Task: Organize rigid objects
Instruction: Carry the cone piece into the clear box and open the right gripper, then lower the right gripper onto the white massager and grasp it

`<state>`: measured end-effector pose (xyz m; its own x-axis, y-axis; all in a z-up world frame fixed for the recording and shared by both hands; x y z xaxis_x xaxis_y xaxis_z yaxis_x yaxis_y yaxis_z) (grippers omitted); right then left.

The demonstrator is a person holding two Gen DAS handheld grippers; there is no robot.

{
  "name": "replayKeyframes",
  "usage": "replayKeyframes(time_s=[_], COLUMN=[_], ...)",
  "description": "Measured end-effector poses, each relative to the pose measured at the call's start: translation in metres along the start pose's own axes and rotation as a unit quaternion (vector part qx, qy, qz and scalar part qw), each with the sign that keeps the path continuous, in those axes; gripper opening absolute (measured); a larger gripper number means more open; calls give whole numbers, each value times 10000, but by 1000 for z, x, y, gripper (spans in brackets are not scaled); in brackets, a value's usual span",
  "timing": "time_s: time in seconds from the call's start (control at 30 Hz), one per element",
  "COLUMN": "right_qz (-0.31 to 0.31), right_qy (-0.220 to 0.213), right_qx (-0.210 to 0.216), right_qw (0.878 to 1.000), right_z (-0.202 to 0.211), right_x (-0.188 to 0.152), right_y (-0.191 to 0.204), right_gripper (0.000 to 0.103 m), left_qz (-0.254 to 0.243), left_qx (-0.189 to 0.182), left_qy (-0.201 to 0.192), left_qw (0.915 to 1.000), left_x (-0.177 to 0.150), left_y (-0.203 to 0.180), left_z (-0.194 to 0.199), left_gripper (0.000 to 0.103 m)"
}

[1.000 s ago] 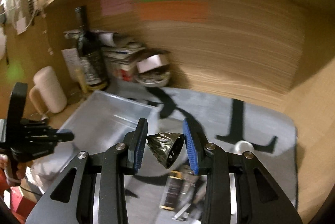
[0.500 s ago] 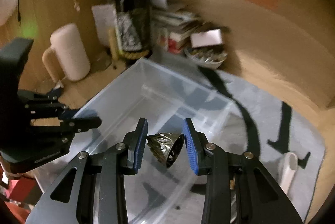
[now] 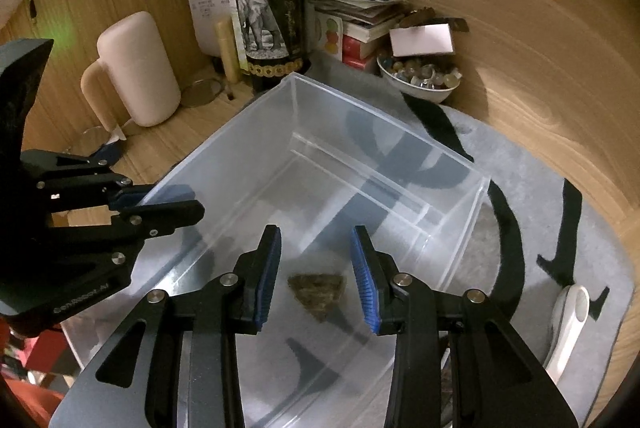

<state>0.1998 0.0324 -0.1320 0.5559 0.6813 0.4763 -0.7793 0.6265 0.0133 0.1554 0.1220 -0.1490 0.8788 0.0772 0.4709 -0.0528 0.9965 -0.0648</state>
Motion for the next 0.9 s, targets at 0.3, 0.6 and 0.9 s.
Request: replayKeyframes(time_s=[0.3,0.6,0.9], right_qz=[-17,-421,-1076], right_qy=[-441,-995,-1015], right_qx=[-195,-686,-1370], right_qw=[9988,9918,9795], right_z=[28,75,103], right_x=[3,-3,-39], right_y=[-4,-43,-115], right_gripper=[52,57,57], left_qz=[-6,-50,32], left_qx=[5,97,23], left_qy=[-4,-116,-97], left_qw=[10000,9999,9999], left_x=[0,1,1], left_y=[0,-1,1], left_z=[0,5,5], left_gripper=[9,9,8])
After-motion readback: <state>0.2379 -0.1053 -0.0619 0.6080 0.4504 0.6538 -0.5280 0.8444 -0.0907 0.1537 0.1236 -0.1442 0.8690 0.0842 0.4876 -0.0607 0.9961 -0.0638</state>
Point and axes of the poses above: each gripper's, at about its wrist camera, not at the fingertips, and z roughly against the way its jaws point, y to its left, x to its top, the point moved 7 cm from there along -z, roughly the way its jaws point, and after that the axes turned 8 degrees about y, right-handed, at the moved point
